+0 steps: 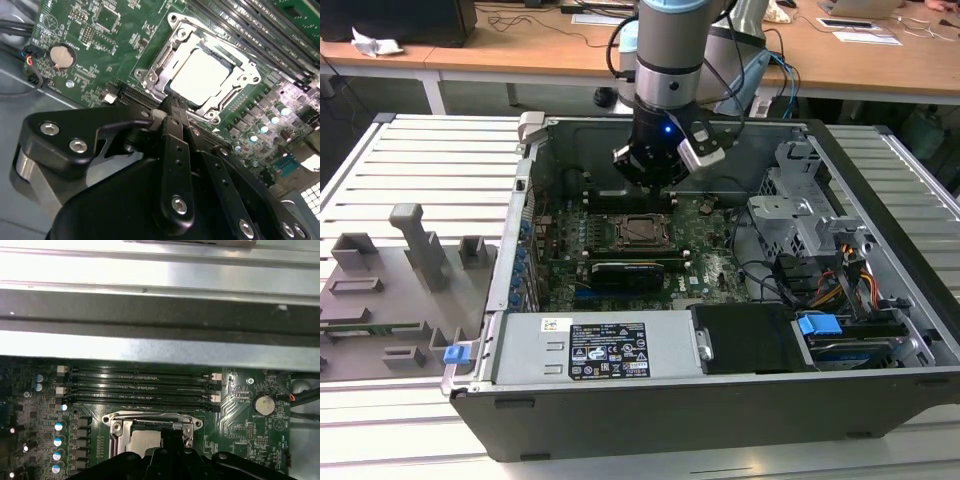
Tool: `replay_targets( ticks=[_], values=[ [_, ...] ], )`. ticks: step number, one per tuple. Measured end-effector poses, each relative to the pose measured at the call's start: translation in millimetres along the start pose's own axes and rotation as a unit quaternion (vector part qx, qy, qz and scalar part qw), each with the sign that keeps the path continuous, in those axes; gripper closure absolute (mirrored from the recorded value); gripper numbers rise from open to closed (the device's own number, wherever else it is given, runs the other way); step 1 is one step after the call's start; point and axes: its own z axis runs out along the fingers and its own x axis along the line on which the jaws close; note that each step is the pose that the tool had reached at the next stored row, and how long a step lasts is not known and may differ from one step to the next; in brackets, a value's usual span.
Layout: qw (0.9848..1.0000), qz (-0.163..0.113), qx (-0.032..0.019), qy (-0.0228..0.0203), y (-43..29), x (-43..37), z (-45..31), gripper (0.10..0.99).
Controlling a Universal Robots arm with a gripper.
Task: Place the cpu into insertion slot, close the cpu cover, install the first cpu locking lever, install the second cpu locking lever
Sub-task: 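Install the second cpu locking lever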
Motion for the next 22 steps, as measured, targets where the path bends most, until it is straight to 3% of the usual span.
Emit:
replay_targets(
  ticks=[1,22],
  values=[
    [1.0,0.0,0.0,0.0,-3.6,0.1,-0.2,0.98],
    [1.0,0.0,0.0,0.0,-20.3,0.8,-1.0,0.98]
  ],
)
